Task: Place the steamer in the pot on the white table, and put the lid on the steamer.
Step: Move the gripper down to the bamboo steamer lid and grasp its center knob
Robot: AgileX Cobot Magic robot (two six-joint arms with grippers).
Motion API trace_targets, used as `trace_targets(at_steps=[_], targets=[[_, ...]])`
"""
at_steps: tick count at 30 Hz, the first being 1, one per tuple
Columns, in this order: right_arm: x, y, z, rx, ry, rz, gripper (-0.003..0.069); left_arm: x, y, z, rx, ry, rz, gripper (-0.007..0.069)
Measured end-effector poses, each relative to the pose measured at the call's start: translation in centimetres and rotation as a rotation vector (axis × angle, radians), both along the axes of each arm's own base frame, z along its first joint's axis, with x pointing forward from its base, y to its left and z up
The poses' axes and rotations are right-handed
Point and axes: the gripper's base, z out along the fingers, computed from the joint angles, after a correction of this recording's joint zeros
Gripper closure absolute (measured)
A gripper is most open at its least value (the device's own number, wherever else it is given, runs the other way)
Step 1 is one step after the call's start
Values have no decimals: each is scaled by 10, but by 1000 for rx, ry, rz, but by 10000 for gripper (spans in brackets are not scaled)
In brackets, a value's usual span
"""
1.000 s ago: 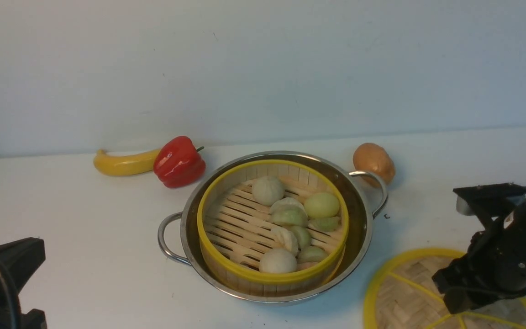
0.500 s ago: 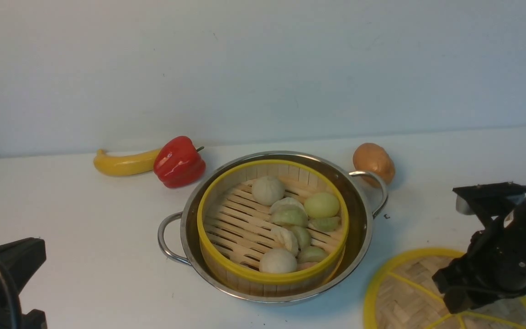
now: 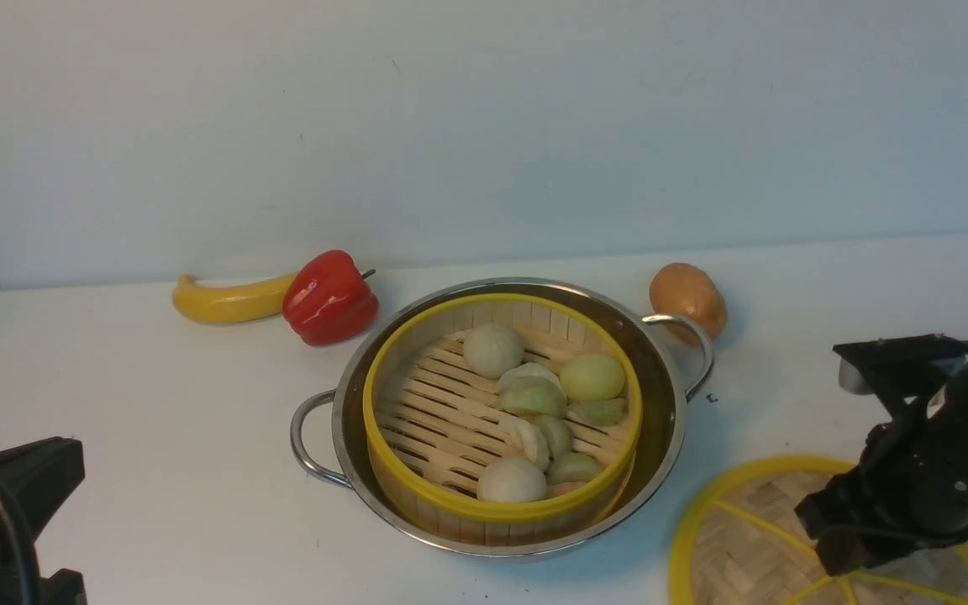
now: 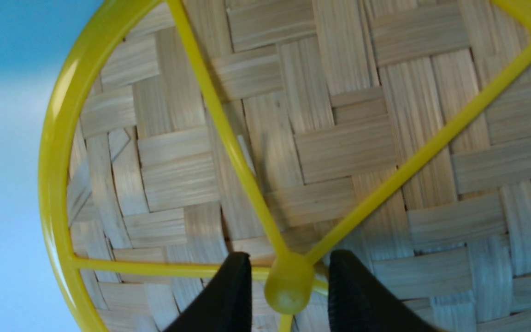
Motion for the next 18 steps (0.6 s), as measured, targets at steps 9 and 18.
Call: trace_targets(at_steps=[9, 18], targets=[[1, 0, 0, 1, -13, -3, 410, 0, 0, 0, 0, 0, 0, 625], [2, 0, 0, 1, -17, -4, 410, 0, 0, 0, 0, 0, 0, 625]])
